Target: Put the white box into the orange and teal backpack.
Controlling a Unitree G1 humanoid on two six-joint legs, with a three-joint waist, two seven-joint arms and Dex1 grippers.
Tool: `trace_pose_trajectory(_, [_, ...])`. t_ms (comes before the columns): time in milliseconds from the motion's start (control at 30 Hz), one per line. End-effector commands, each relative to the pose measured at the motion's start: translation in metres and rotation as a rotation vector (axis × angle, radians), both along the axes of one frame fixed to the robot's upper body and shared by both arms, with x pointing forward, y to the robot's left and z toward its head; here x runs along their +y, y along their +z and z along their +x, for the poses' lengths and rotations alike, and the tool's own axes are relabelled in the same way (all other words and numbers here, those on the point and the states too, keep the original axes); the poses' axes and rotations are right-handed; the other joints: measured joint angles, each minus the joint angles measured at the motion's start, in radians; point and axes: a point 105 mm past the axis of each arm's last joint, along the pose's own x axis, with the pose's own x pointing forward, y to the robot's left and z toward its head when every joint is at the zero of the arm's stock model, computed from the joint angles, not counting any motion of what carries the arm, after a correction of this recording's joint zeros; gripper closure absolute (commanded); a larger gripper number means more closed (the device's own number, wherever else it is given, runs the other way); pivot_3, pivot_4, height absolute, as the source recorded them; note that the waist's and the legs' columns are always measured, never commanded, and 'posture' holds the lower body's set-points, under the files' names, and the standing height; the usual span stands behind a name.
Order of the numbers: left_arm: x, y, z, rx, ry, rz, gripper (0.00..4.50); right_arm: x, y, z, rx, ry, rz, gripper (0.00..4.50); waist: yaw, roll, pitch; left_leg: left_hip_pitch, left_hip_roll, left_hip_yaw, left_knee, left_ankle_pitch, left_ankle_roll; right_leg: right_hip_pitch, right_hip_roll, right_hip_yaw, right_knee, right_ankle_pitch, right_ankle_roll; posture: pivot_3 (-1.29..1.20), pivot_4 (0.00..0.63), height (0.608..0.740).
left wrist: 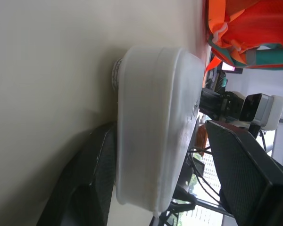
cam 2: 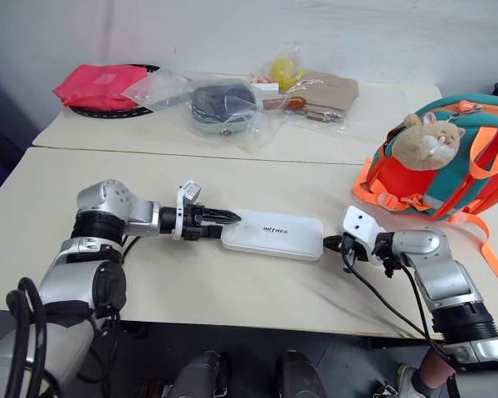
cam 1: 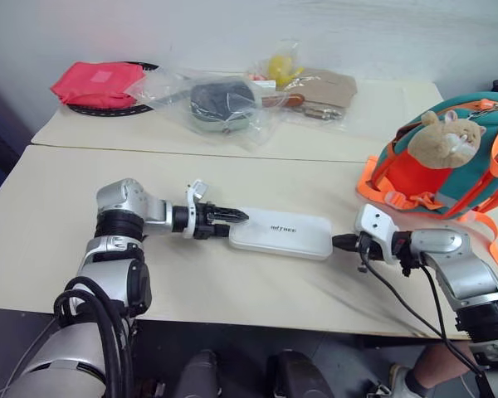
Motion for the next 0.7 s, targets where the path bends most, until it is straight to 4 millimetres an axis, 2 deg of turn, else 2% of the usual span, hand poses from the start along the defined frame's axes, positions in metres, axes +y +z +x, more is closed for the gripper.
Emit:
trace_pose_trajectory(33, [-0.018,0.000,0.001,-0.024,-0.036,-0.029,1.45,0.007,-0.004,0.001,-0.012,0.013,-0.006,4.50,0.001,0.000,0.000,0.000,0.000,0.000,0.000,0.000,0.000,0.000,0.000,0.000,0.000,0.000,0.000,0.00,0.150,0.740])
trace_pose_trajectory(167, [-0.027,0.001,0.001,-0.058,-0.056,-0.062,1.45,0.010,-0.006,-0.004,-0.003,0.030,0.003,4.50,0.003,0.000,0.000,0.000,0.000,0.000,0.000,0.000,0.000,0.000,0.000,0.000,0.000,0.000,0.000,0.00,0.150,0.740])
trace_pose_trajectory(433, [-0.028,0.018,-0.015,-0.061,-0.135,-0.188,3.21,0.000,-0.003,-0.017,-0.006,0.022,0.045,4.50,0.004,0.000,0.000,0.000,0.000,0.000,-0.001,0.000,-0.001,0.000,0.000,0.000,-0.001,0.000,0.000,0.00,0.150,0.740])
trace_pose_trajectory(567, [-0.021,0.031,-0.026,-0.115,-0.185,-0.257,3.21,-0.011,0.006,-0.028,-0.042,-0.022,0.153,4.50,0.004,0.000,0.000,-0.001,0.000,0.000,-0.001,0.000,-0.001,-0.001,0.000,0.000,-0.001,0.000,0.000,0.00,0.150,0.740])
trace_pose_trajectory(700, [0.003,0.046,-0.029,-0.305,-0.137,-0.249,3.21,-0.039,0.016,-0.052,-0.065,-0.162,0.292,3.64,0.004,0.000,0.000,-0.002,0.000,-0.001,-0.002,0.000,-0.001,-0.001,0.000,0.000,-0.002,0.000,0.000,0.00,0.150,0.740])
